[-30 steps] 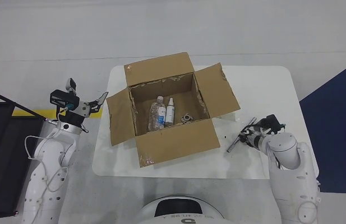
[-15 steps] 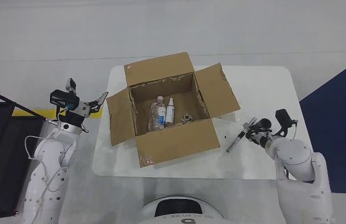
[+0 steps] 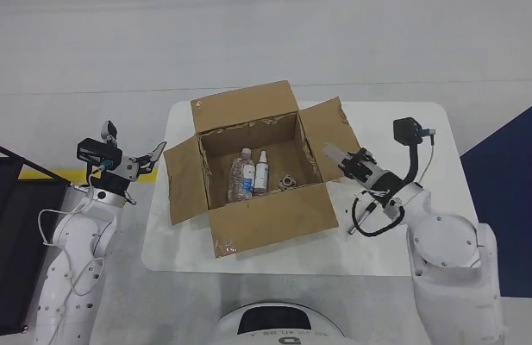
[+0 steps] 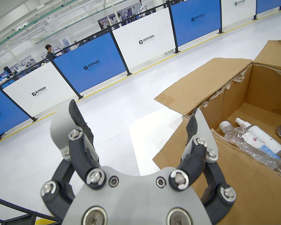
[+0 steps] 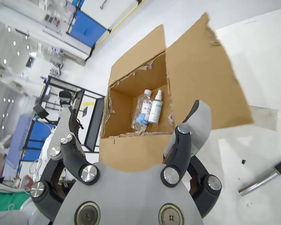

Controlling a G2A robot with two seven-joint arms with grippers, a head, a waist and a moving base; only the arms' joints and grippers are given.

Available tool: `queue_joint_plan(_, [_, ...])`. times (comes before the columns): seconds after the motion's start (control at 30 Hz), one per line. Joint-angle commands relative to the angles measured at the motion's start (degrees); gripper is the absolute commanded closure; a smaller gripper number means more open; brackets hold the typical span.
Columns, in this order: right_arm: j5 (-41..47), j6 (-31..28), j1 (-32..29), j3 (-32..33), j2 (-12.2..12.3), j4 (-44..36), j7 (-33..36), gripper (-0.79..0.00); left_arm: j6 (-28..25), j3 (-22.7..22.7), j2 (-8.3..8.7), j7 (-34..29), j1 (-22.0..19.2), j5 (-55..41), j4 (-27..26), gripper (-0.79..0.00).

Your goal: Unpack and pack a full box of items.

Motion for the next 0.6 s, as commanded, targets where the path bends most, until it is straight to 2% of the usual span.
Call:
queue_joint_plan(0.0, [-2.8,1.5,7.8,-5.6,-0.1,4.5,3.6,-0.536,0.0,0.0,0.00,0.0,0.0,0.0,0.0,-0.785])
queue_joint_plan(0.1, [-5.3,4.2,17.8,-14.0,-0.6,12.1,9.7,-0.551,0.0,0.0,0.00,0.0,0.0,0.0,0.0,-0.785])
queue_joint_plan(0.17, [-7.4,6.4,24.3,-19.3,-1.1,17.7,14.5,-0.594,0.0,0.0,0.00,0.0,0.0,0.0,0.0,-0.785])
queue_joint_plan(0.27, [-9.9,9.3,32.7,-27.1,-2.2,26.0,21.1,-0.588,0.0,0.0,0.00,0.0,0.0,0.0,0.0,-0.785])
queue_joint_plan(0.43, [-13.3,12.8,41.3,-36.7,-4.2,37.7,26.9,-0.486,0.0,0.0,0.00,0.0,0.0,0.0,0.0,-0.785])
queue_joint_plan(0.57, [-14.9,11.8,44.8,-40.5,-5.1,46.0,28.9,-0.425,0.0,0.0,0.00,0.0,0.0,0.0,0.0,-0.785])
